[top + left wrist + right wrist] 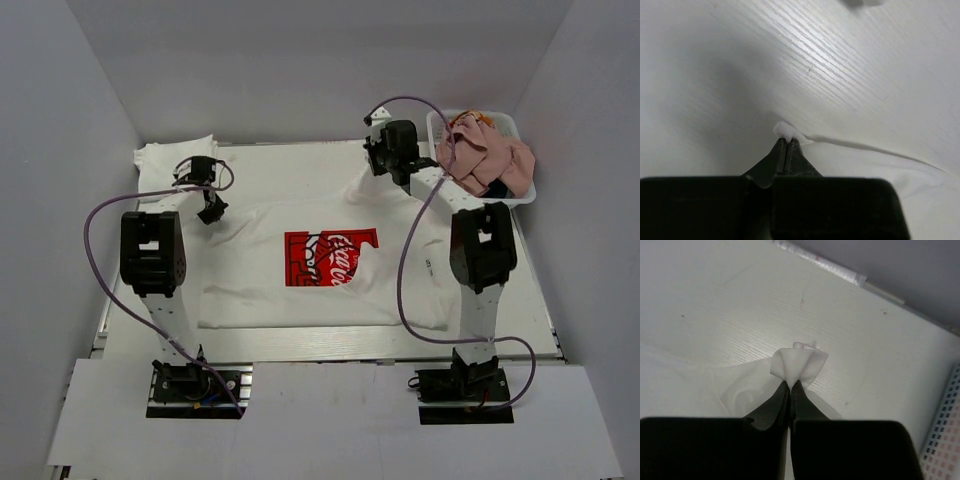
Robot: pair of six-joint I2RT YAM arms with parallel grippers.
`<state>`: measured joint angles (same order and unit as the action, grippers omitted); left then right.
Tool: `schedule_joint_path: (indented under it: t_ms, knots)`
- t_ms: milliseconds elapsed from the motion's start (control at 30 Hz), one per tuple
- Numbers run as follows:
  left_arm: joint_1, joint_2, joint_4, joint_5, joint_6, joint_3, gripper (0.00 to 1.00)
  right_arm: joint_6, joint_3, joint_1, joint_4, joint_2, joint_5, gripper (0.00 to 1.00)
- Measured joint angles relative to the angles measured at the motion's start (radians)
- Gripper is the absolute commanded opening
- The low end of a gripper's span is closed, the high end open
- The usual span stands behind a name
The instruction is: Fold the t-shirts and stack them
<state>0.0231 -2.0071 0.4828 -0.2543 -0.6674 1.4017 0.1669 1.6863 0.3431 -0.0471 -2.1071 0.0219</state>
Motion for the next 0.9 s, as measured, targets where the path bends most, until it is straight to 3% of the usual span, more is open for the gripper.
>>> schedule_joint_path:
  t_ms: [367, 667, 900]
  knots:
    - [0.0, 0.324, -0.165, 0.021, 0.081, -0.221, 0.0, 0.024, -0.393, 0.031, 0.126, 0.406, -0.061, 0.0]
    - [0.015, 0.546, -0.208, 0.032, 0.102, -0.444, 0.0, -0.005, -0.675, 0.054, 0.094, 0.741, -0.087, 0.0]
    - [0.021, 0.727, -0.237, 0.045, 0.101, -0.597, 0.0, -0.057, -0.79, 0.077, 0.038, 0.989, -0.122, 0.0]
